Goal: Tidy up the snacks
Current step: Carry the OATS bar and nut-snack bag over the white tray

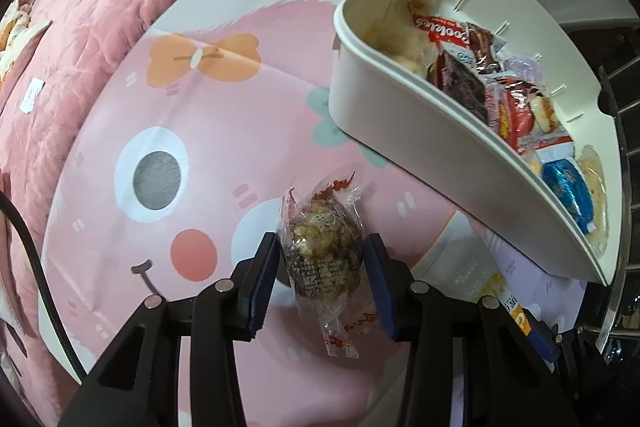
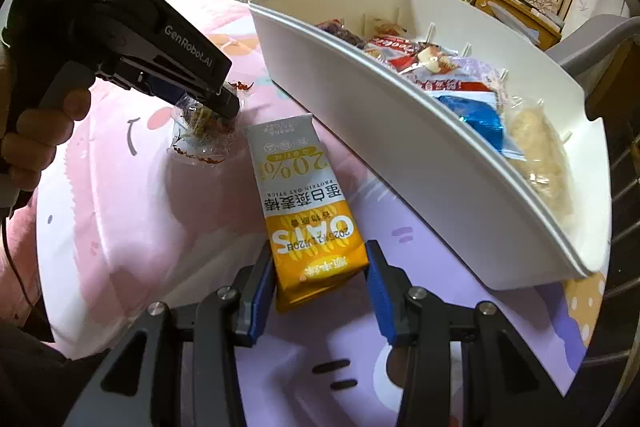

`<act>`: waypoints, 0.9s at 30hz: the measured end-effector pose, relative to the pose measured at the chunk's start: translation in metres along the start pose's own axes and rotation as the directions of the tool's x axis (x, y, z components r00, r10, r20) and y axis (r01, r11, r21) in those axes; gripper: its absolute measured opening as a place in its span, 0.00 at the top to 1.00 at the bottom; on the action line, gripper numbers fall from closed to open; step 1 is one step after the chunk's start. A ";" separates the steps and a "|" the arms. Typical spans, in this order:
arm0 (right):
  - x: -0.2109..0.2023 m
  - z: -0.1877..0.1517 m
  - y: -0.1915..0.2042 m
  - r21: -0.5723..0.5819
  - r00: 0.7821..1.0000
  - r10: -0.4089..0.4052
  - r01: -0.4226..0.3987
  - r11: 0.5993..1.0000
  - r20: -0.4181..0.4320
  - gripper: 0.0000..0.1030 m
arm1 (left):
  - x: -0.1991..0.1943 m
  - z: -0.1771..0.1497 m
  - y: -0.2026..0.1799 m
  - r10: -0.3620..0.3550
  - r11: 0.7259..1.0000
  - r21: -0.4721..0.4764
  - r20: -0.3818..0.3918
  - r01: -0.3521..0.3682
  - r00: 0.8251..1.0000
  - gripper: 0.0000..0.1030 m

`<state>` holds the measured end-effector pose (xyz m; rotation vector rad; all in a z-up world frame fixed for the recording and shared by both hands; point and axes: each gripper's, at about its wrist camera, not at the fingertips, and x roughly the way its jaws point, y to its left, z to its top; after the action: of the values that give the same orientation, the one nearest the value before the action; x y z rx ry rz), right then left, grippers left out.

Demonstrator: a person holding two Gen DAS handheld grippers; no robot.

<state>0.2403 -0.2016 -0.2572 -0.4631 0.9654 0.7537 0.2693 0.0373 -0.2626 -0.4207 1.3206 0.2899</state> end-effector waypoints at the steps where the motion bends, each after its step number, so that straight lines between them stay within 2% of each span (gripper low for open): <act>1: -0.002 0.001 0.001 0.000 1.000 -0.001 0.001 1.000 0.003 0.58 | -0.006 -0.002 0.001 -0.002 1.000 0.006 0.004 0.002 1.000 0.59; 5: -0.020 0.004 0.006 0.001 1.000 -0.002 0.002 1.000 0.024 0.58 | -0.023 -0.008 0.001 -0.008 0.999 0.032 0.017 0.007 1.000 0.59; 14: -0.066 0.018 0.007 0.044 0.994 -0.021 0.016 0.999 0.107 0.58 | -0.067 -0.007 -0.008 -0.016 0.998 0.066 -0.022 0.018 1.000 0.59; 20: -0.086 0.034 -0.011 0.115 0.985 -0.049 0.030 0.993 0.164 0.58 | -0.090 0.010 -0.024 -0.044 0.992 0.115 -0.015 0.045 0.999 0.59; 27: -0.091 0.045 -0.047 0.244 0.974 -0.126 0.077 0.967 0.190 0.58 | -0.111 0.038 -0.058 -0.082 0.976 0.203 0.033 0.074 0.996 0.59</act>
<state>0.2688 -0.2355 -0.1549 -0.2209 0.8195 0.5719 0.3020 0.0070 -0.1393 -0.2926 1.2759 0.0969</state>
